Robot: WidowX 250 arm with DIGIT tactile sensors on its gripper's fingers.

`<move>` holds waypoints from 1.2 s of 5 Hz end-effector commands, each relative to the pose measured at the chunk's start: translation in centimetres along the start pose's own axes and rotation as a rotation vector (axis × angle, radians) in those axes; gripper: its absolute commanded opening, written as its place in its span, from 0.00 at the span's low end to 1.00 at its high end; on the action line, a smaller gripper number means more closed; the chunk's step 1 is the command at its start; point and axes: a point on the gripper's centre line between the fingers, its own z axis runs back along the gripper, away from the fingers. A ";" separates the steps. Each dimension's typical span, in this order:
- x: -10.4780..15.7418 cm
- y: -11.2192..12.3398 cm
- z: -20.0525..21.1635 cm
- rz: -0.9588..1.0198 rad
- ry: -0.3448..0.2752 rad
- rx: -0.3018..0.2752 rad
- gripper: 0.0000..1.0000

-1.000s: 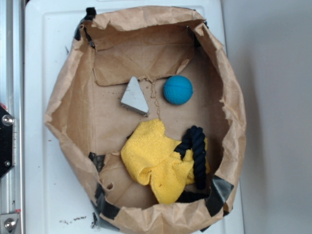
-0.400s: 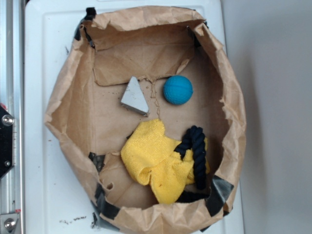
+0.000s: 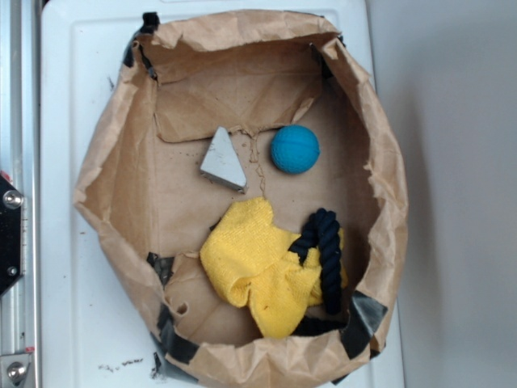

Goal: Grab the blue ball.

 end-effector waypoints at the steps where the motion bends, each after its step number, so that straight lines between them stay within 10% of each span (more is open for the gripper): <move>1: 7.4 0.5 0.2 0.101 -0.058 0.003 1.00; 4: 14.1 5.9 -4.7 0.191 -0.257 -0.013 1.00; 6: 17.1 9.0 -8.1 0.354 -0.276 0.037 1.00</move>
